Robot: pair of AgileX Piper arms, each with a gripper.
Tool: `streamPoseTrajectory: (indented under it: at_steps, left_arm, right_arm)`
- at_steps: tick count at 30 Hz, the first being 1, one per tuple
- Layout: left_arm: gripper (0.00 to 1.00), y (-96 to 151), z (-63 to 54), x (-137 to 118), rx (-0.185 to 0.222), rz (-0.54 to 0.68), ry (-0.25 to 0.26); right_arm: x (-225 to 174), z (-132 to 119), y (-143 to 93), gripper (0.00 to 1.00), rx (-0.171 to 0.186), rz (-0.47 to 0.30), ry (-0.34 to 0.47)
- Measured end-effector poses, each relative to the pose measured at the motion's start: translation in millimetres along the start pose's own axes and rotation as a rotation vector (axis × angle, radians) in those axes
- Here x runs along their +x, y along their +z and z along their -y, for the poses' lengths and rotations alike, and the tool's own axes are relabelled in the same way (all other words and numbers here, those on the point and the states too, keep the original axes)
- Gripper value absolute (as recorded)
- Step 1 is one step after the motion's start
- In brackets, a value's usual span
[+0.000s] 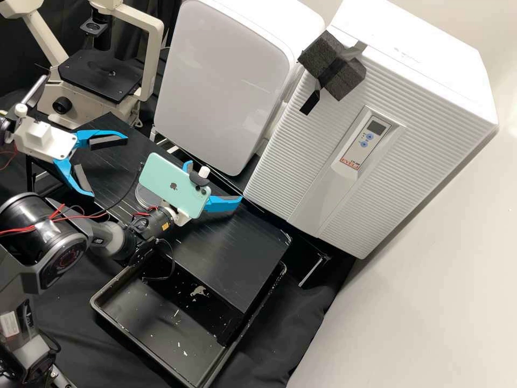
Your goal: Place the petri dish on the microscope
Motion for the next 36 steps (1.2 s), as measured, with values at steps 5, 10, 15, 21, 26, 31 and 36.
streamPoseTrajectory:
  at_steps: [5, 10, 15, 21, 26, 31, 36]
  left_arm:
    - [1.0, -7.2, 4.7, 9.6, -0.007, -0.014, -0.032]
    - [1.0, -14.8, 7.0, 18.0, -0.042, -0.024, -0.042]
    - [1.0, -18.6, 7.4, 27.2, -0.078, -0.028, -0.046]
    - [1.0, -17.6, 10.9, 40.5, -0.111, -0.014, -0.057]
    - [1.0, -14.1, 16.7, 50.9, -0.123, -0.009, -0.085]
    - [1.0, -16.5, 21.9, 58.8, -0.125, -0.024, -0.113]
    - [1.0, -21.4, 20.3, 64.3, -0.118, -0.033, -0.108]
  right_arm:
    - [0.0, 0.0, 0.0, 1.0, 0.0, 0.0, 0.0]
    - [0.0, 0.0, 0.0, 1.0, 0.0, 0.0, 0.0]
    - [0.0, 0.0, 0.0, 1.0, 0.0, 0.0, 0.0]
    - [0.0, 0.0, 0.0, 1.0, 0.0, 0.0, 0.0]
    - [0.0, 0.0, 0.0, 1.0, 0.0, 0.0, 0.0]
    - [0.0, 0.0, 0.0, 1.0, 0.0, 0.0, 0.0]
    - [0.0, 0.0, 0.0, 1.0, 0.0, 0.0, 0.0]
